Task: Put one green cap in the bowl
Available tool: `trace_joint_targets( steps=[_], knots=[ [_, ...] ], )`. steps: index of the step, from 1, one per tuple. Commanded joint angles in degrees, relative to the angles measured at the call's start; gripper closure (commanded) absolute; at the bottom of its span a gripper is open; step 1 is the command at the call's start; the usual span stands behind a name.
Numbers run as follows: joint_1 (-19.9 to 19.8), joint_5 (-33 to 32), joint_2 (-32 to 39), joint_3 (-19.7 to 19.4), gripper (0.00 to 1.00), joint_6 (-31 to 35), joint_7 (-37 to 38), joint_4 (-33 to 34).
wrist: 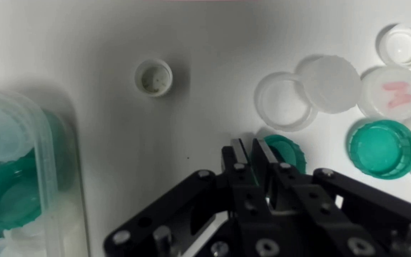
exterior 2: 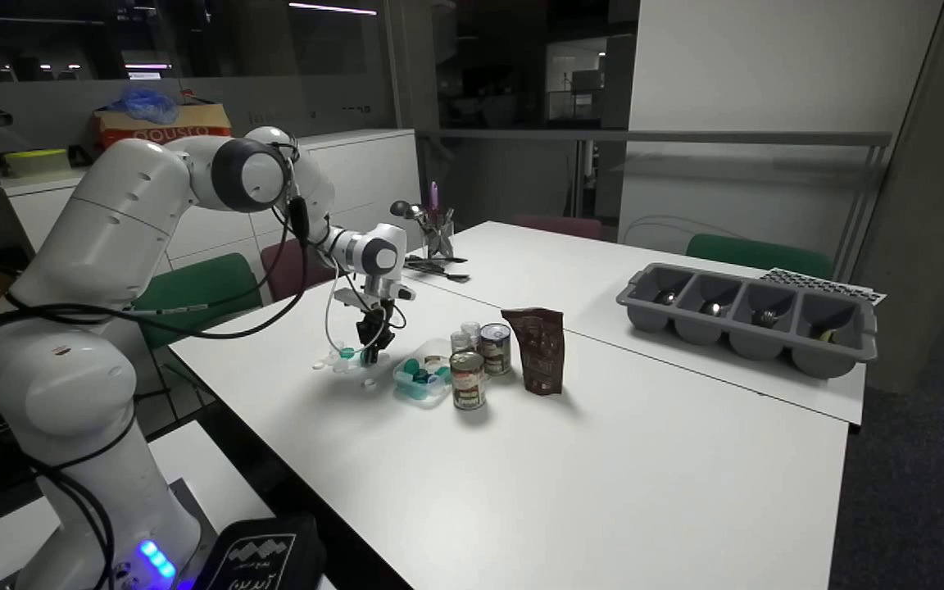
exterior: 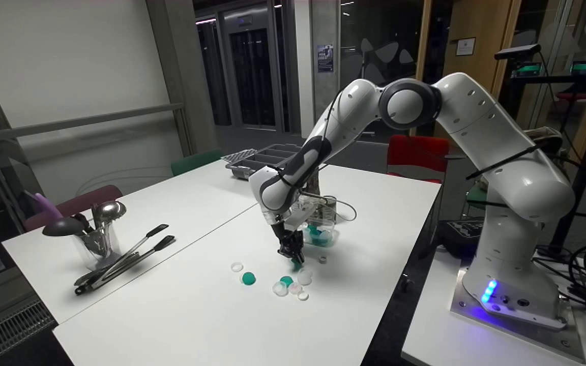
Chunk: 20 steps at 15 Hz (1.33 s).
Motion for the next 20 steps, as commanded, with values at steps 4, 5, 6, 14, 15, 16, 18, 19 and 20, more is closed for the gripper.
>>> trace_joint_targets(
  steps=[4,5,6,14,15,16,18,19,20],
  knots=[
    [0.22,-0.11,-0.59,-0.22,1.00,-0.30,0.78,0.40],
    [0.26,-0.12,-0.72,-0.23,1.00,-0.28,0.87,0.33],
    [0.33,-0.15,-1.00,-0.26,1.00,-0.12,1.02,0.06],
    [1.41,-0.56,-2.95,-0.50,1.00,0.60,3.49,-1.51],
    [1.55,-0.57,-3.00,-0.50,0.74,0.55,3.79,-1.42],
    [1.66,-0.54,-3.04,-0.48,0.73,0.51,4.08,-1.32],
    [1.75,-0.51,-3.18,-0.44,0.59,0.50,4.24,-1.26],
    [1.78,-0.51,-3.21,-0.44,0.52,0.51,4.25,-1.25],
    [1.74,-0.49,-3.20,-0.44,0.45,0.54,4.18,-1.26]
  ],
)
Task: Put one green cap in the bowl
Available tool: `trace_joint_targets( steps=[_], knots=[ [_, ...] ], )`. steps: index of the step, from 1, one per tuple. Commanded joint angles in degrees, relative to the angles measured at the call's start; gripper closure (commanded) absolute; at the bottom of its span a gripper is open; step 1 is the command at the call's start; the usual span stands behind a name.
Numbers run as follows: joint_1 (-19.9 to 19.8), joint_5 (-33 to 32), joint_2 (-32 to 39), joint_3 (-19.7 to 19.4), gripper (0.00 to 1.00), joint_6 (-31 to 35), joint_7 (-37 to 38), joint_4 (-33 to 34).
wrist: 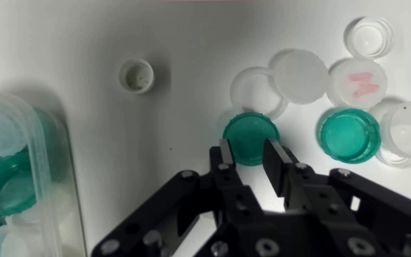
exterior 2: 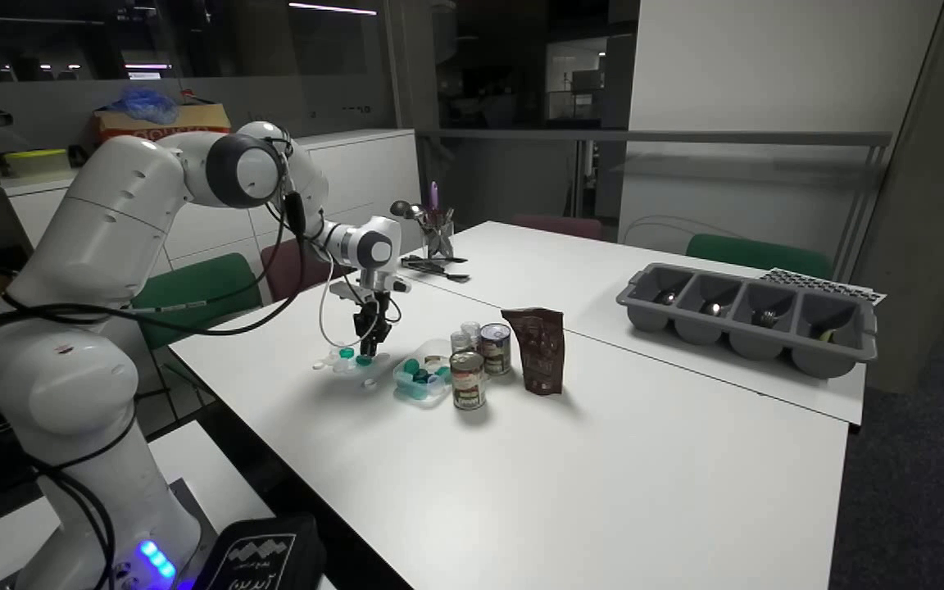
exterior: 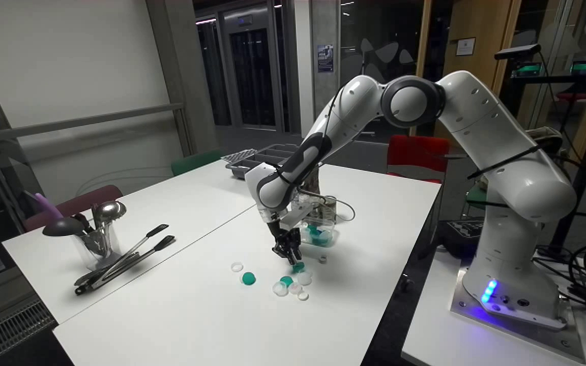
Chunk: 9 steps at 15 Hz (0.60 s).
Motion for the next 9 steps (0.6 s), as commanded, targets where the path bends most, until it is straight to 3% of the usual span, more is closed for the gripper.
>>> trace_joint_targets(
  steps=[1,4,5,7,9],
  knots=[
    [0.32,-0.42,-1.80,-0.42,0.37,0.46,0.90,-1.47],
    [0.23,-0.36,-1.65,-0.40,0.15,0.49,0.77,-1.39],
    [0.22,-0.36,-1.63,-0.40,0.13,0.47,0.75,-1.38],
    [0.18,-0.31,-1.58,-0.39,0.27,0.48,0.74,-1.36],
    [0.13,-0.25,-1.53,-0.39,0.34,0.53,0.75,-1.41]
  ],
)
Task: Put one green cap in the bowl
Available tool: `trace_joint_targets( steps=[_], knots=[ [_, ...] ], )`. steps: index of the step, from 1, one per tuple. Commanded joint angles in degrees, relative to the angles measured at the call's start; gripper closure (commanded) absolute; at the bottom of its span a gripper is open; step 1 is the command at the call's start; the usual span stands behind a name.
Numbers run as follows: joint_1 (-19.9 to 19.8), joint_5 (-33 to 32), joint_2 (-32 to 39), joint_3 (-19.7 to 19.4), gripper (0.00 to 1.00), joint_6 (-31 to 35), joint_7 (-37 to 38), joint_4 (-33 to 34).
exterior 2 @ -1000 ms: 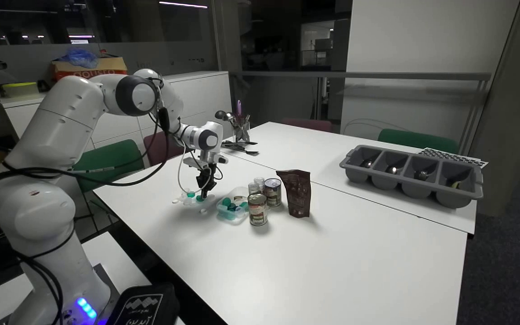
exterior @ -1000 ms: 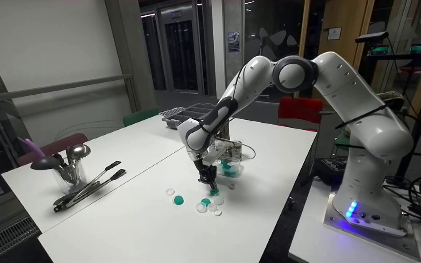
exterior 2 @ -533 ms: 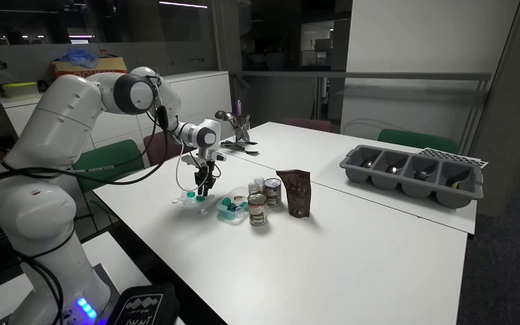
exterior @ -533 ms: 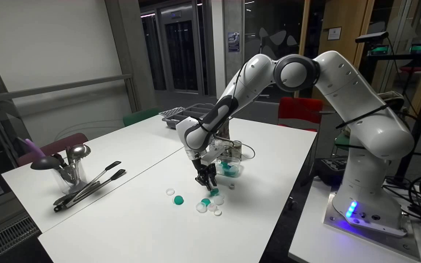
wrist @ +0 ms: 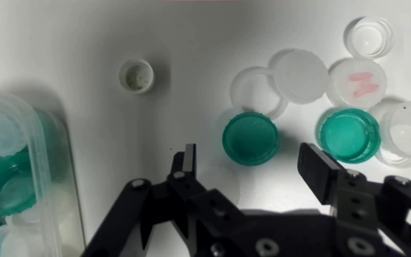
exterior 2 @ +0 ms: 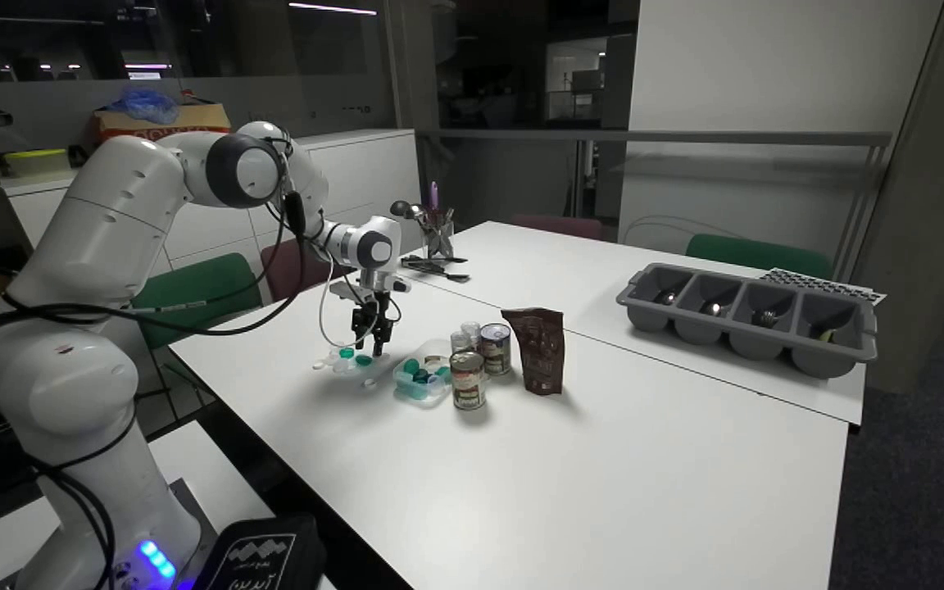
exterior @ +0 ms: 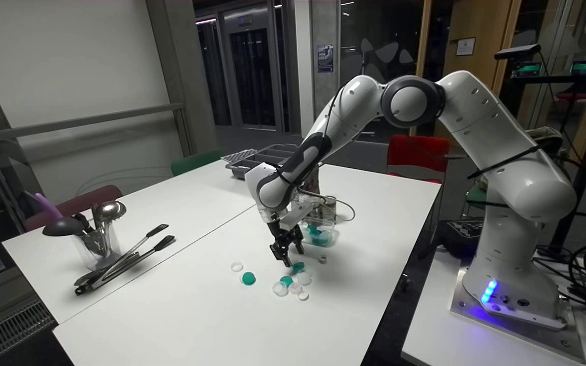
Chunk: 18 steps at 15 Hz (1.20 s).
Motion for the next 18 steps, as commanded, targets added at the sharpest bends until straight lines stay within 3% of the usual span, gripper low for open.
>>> trace_joint_targets(
  steps=[1,2,9,13,14,15,18],
  knots=[
    [0.06,-0.18,-1.53,-0.40,0.38,0.60,0.75,-1.52],
    [-0.04,-0.09,-1.60,-0.41,0.42,0.77,0.73,-1.78],
    [-1.05,0.63,-1.70,-0.48,0.38,1.88,0.37,-3.47],
    [-1.29,0.80,-1.36,-0.72,0.44,2.12,0.16,-3.86],
    [-1.31,0.81,-1.30,-0.78,0.66,2.10,0.15,-3.88],
    [-1.29,0.78,-1.28,-0.85,0.68,2.04,0.18,-3.91],
    [-1.25,0.73,-1.38,-0.96,0.90,1.93,0.21,-3.95]
  ],
)
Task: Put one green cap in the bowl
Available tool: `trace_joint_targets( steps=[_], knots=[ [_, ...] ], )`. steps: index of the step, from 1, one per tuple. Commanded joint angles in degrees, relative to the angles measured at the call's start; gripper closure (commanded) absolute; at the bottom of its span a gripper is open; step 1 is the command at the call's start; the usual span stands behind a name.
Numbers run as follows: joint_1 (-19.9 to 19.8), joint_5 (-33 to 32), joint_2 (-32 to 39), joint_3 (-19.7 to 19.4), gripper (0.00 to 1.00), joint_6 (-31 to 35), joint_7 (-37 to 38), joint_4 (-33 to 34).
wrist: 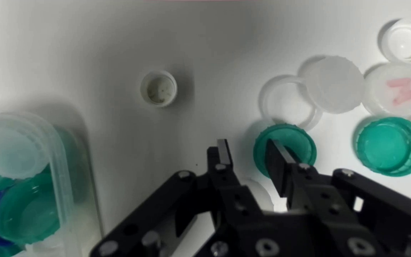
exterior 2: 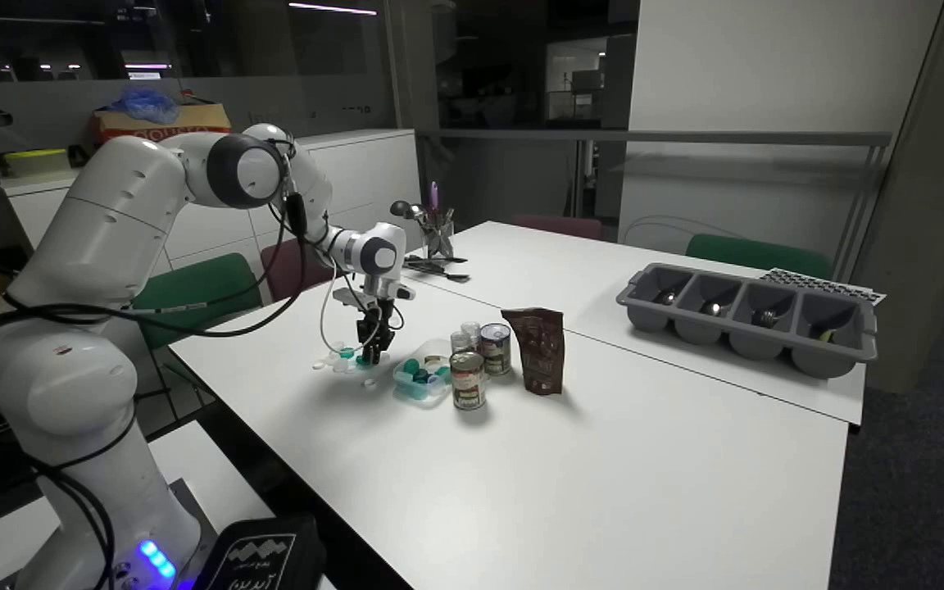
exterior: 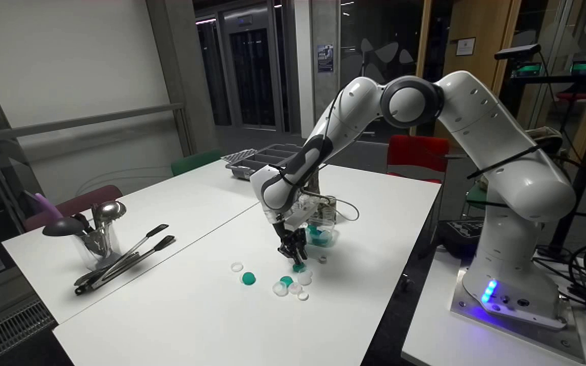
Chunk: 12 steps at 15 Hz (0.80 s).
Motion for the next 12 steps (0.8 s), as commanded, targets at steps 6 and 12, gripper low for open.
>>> trace_joint_targets(
  steps=[6,12],
  knots=[
    [-0.31,0.33,-2.88,0.00,1.00,2.04,0.72,-3.33],
    [0.34,0.01,-5.78,-0.31,1.00,3.09,3.21,-5.93]
  ],
)
